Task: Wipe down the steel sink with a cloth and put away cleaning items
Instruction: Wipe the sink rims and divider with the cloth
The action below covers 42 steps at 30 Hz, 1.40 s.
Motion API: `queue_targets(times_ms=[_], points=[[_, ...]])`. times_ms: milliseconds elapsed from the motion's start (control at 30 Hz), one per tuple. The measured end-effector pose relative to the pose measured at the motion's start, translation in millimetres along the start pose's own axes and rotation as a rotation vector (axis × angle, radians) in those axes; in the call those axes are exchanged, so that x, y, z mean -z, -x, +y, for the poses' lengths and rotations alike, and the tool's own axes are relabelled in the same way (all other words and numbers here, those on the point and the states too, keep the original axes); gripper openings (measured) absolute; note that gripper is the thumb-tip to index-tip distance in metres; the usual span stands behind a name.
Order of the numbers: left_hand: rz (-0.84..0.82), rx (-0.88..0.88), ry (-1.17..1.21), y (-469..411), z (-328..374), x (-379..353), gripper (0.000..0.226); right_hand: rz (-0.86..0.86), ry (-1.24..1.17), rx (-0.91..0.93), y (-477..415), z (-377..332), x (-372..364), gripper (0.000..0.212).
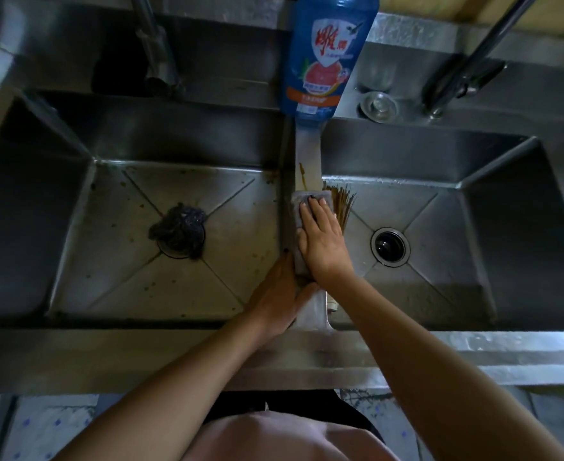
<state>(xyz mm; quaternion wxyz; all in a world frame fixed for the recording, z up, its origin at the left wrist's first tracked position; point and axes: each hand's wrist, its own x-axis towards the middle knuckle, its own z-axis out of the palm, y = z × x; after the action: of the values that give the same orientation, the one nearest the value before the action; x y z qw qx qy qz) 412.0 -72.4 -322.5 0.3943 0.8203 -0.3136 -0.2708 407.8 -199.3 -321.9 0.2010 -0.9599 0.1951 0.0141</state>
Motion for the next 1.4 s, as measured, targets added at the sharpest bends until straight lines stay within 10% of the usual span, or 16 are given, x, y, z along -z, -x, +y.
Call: queue_targets(times_ms=[800, 1300, 1400], points=[[0.079, 0.262, 0.029, -30, -11, -23, 0.077, 0.048, -0.016, -0.041, -105, 5, 19, 0.052], [0.126, 0.081, 0.184, -39, -3, -16, 0.052, -0.035, -0.046, -0.007, -51, 6, 11, 0.052], [0.096, 0.209, 0.128, -35, -7, -19, 0.081, -0.029, -0.064, -0.033, -76, 7, 13, 0.053]])
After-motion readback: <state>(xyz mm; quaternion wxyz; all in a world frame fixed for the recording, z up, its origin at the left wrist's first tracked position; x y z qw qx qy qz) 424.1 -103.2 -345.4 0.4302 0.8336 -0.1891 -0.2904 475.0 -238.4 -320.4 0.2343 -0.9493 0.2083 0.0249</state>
